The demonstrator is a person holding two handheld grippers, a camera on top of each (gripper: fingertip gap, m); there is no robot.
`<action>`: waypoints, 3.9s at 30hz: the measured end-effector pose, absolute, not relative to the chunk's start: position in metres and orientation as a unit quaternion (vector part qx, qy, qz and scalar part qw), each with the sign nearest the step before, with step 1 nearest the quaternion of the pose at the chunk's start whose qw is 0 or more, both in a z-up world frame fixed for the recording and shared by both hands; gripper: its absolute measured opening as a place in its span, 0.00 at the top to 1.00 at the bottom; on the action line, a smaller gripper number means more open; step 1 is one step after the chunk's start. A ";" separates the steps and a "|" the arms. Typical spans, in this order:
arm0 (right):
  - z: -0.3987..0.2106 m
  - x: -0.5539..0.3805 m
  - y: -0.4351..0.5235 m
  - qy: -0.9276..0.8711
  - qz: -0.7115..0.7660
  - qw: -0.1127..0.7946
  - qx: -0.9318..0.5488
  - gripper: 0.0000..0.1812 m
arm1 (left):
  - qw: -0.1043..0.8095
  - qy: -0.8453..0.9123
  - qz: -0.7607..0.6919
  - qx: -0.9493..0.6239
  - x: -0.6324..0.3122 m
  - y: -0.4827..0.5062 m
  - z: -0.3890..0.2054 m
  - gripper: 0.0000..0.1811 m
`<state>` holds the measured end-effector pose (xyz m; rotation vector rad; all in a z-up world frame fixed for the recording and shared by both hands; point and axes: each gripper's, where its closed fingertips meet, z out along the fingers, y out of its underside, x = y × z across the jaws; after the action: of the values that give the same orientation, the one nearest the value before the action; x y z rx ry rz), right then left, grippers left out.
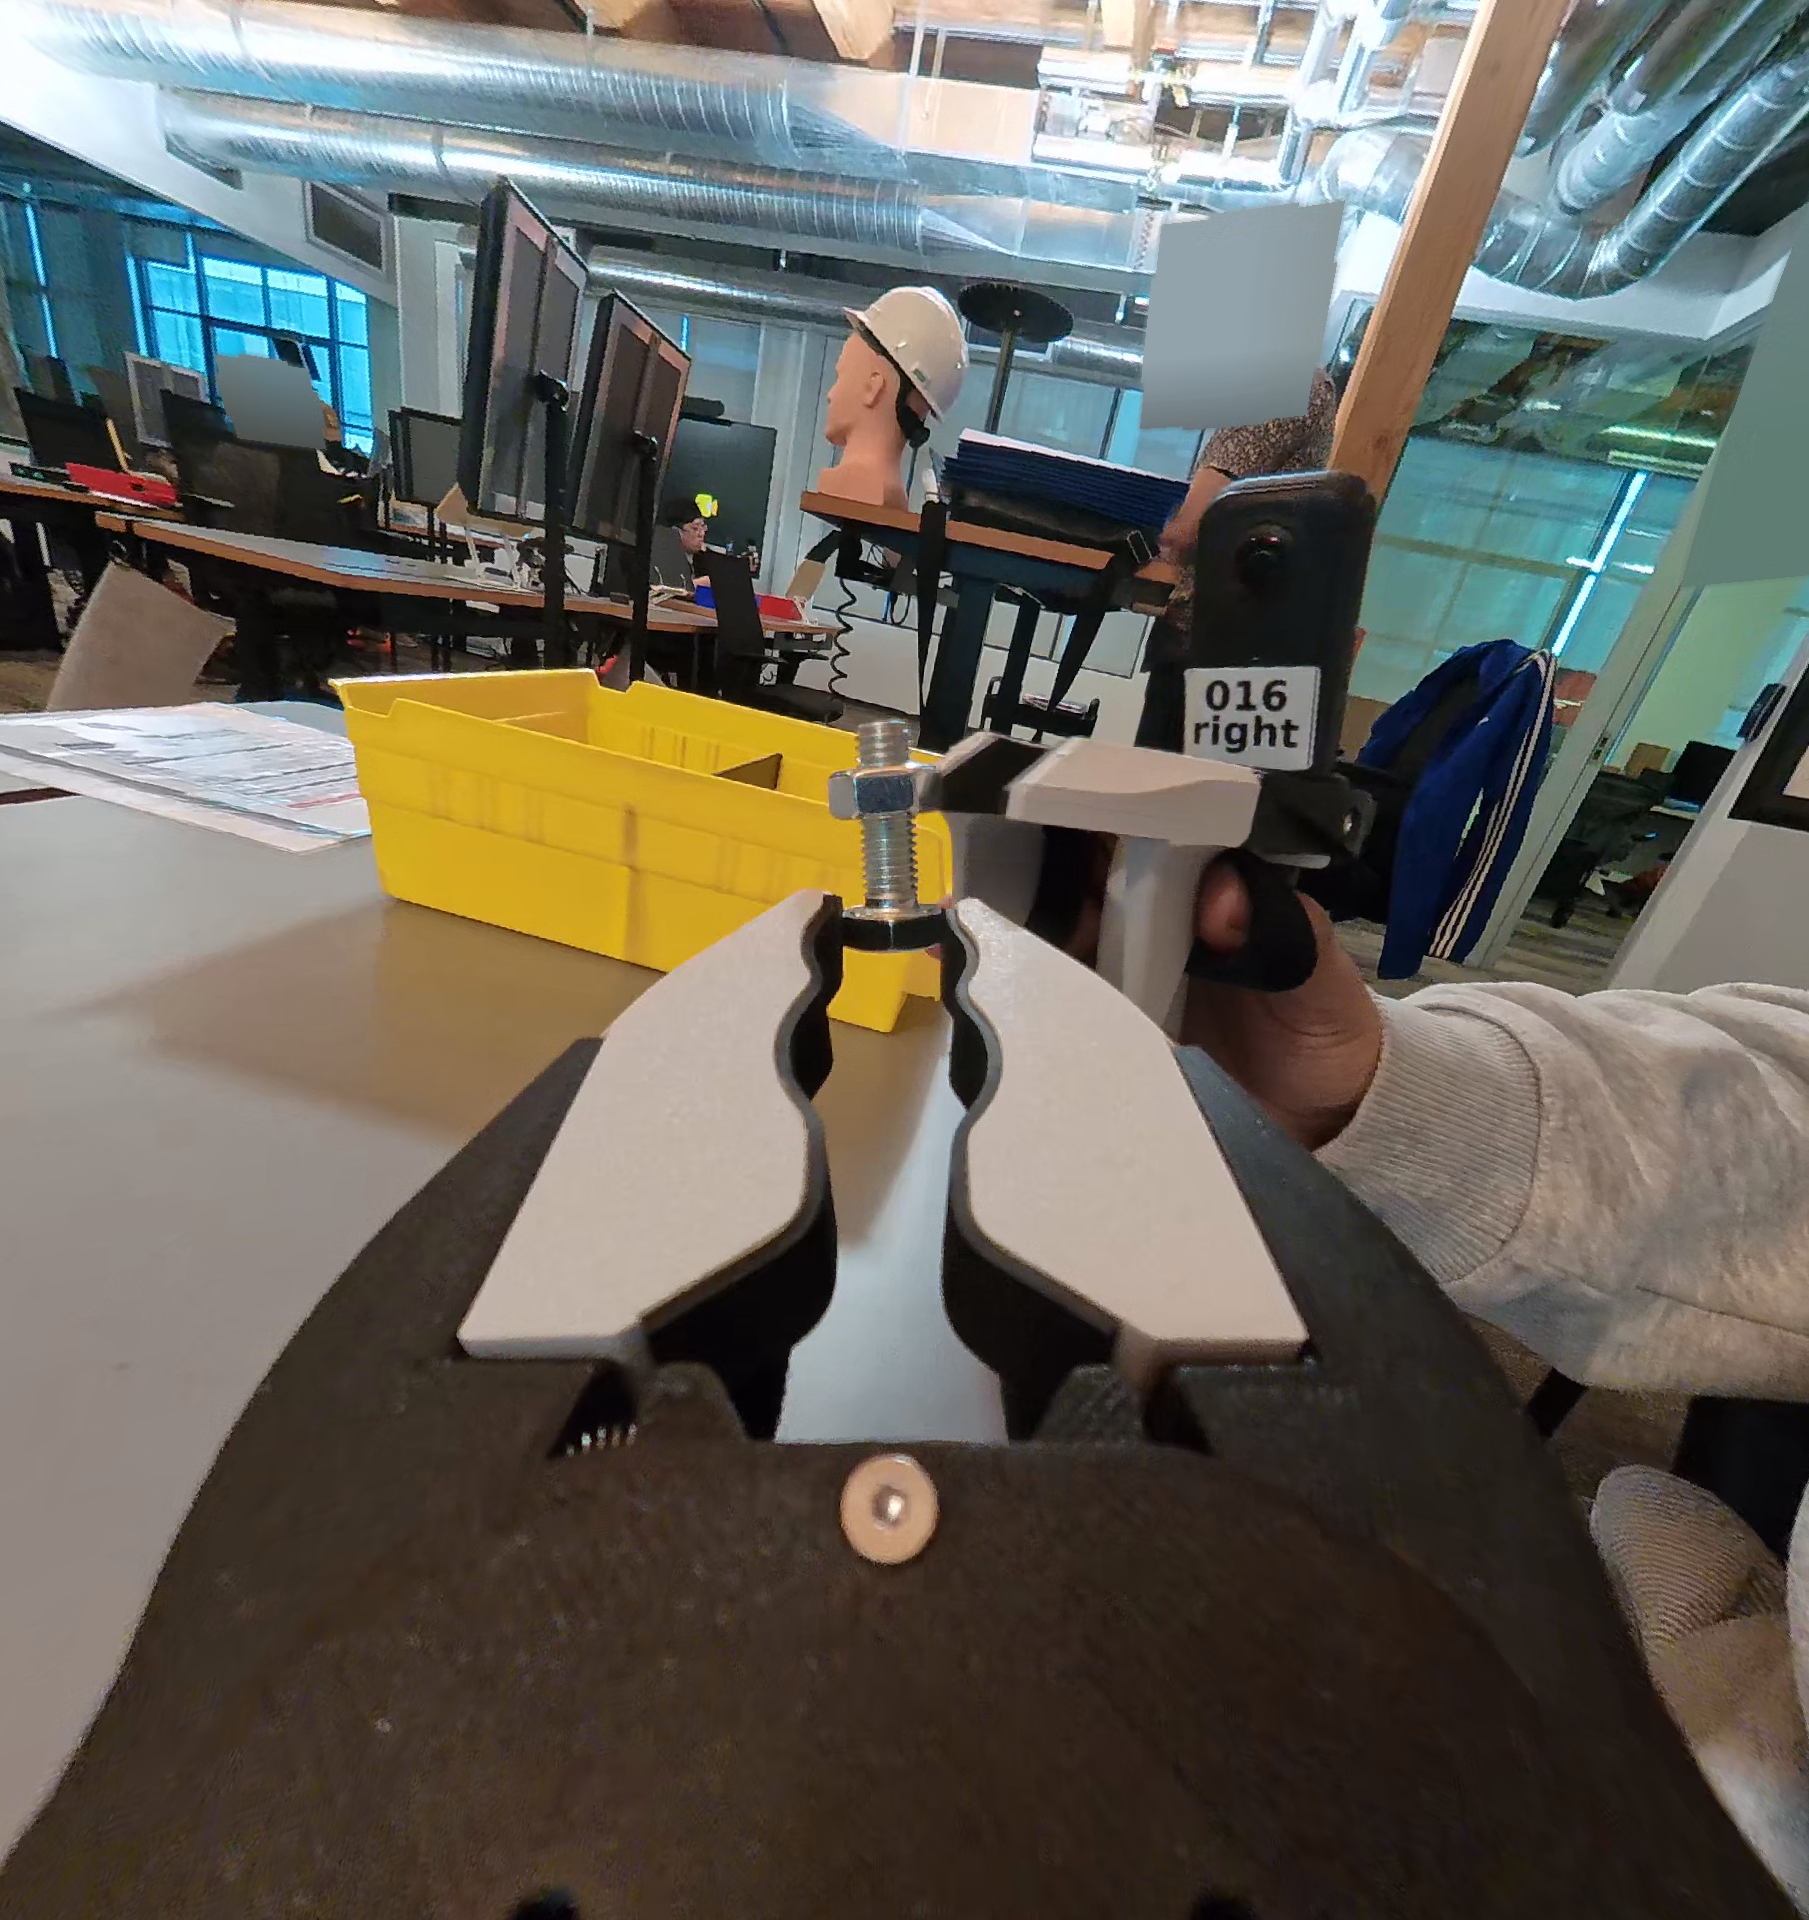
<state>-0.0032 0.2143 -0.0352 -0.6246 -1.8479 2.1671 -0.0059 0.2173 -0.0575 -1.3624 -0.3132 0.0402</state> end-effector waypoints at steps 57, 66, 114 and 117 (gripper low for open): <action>-0.034 0.001 0.193 -0.625 0.739 0.172 -0.184 0.71 | 0.764 -0.136 0.059 -0.628 -0.001 0.222 -0.057 0.90; -0.032 0.002 0.191 -0.619 0.742 0.179 -0.183 0.68 | 0.764 -0.147 0.055 -0.626 -0.004 0.221 -0.058 0.90; -0.034 0.002 0.188 -0.624 0.734 0.201 -0.176 0.65 | 0.759 -0.171 0.068 -0.625 -0.011 0.218 -0.060 0.90; -0.035 0.002 0.188 -0.627 0.731 0.204 -0.177 0.65 | 0.759 -0.172 0.070 -0.624 -0.012 0.217 -0.060 0.90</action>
<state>0.0018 0.1875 -0.0351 -0.4928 -1.7485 2.0393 -0.0117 0.2171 -0.0601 -1.3588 -0.3751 0.1525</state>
